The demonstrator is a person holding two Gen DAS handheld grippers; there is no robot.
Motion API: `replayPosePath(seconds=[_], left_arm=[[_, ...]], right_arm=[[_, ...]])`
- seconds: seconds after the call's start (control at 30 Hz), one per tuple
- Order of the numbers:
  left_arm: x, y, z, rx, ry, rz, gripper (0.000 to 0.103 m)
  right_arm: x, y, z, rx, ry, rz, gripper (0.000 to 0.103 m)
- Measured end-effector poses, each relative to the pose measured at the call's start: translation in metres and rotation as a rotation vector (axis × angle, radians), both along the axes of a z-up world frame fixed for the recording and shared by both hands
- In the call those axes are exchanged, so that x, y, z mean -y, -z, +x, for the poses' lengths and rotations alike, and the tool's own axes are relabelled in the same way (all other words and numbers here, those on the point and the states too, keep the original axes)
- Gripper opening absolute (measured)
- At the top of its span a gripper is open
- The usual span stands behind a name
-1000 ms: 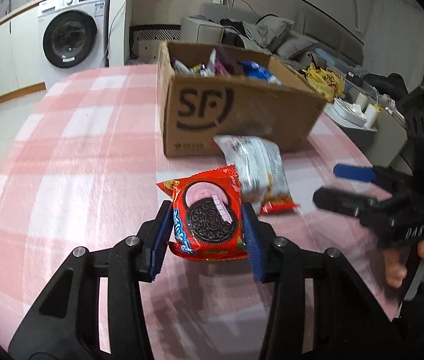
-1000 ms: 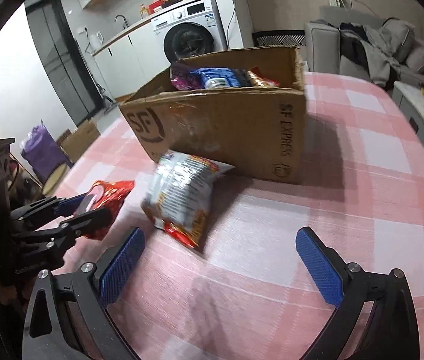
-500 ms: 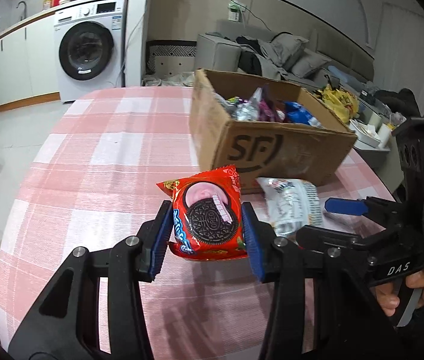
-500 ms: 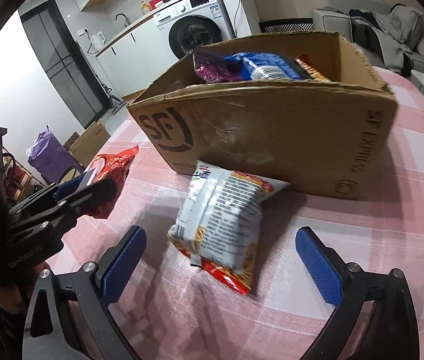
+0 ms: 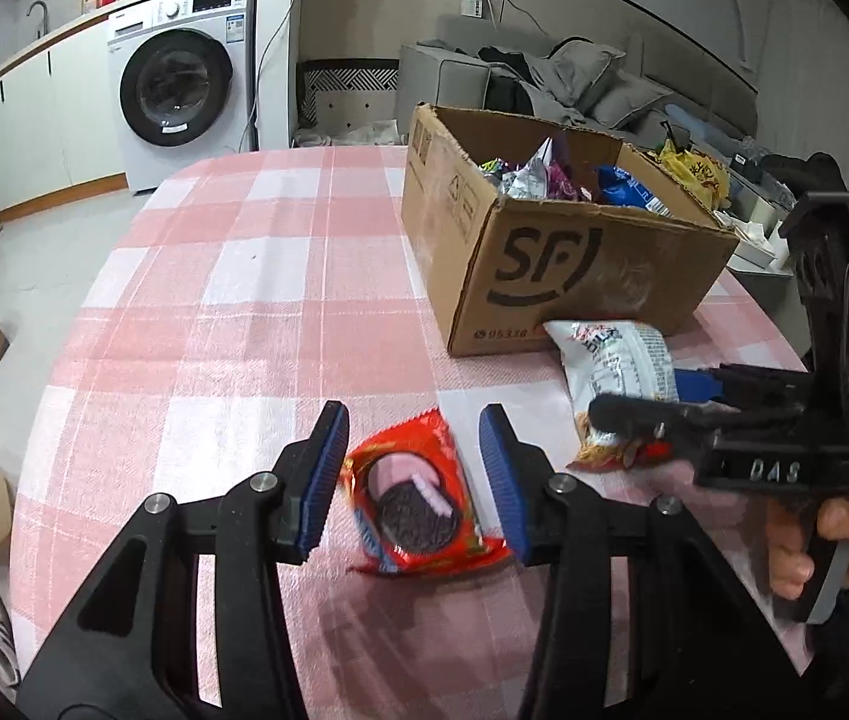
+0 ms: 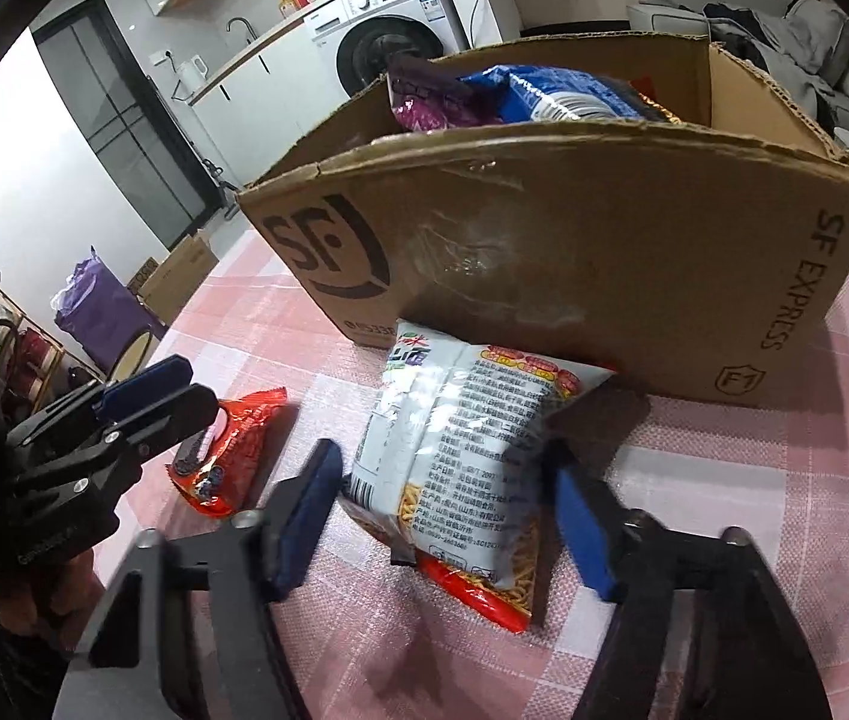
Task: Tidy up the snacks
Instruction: 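Grasp the red Oreo pack with the left tool while the right tool grasps the white chip bag, then carry both held snacks into the cardboard box and open both tools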
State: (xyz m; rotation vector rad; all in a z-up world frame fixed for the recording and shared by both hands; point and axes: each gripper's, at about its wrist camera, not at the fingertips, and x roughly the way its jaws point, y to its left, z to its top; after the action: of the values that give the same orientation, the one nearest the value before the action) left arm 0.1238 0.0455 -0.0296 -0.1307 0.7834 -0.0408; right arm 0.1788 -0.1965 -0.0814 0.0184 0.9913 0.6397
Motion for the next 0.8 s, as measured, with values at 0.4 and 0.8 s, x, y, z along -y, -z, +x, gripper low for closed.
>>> replayPosePath(seconds=[0.4,0.8], left_arm=[[0.008,0.034,0.001,-0.151,0.012,0.034,0.042],[0.021,-0.018,-0.004,0.017,0.042,-0.023,0.041]], right_arm=[[0.014,-0.011,-0.011,0.037,-0.012,0.043,0.052],[0.041,-0.053,-0.023,0.146,-0.011,0.095,0.052]])
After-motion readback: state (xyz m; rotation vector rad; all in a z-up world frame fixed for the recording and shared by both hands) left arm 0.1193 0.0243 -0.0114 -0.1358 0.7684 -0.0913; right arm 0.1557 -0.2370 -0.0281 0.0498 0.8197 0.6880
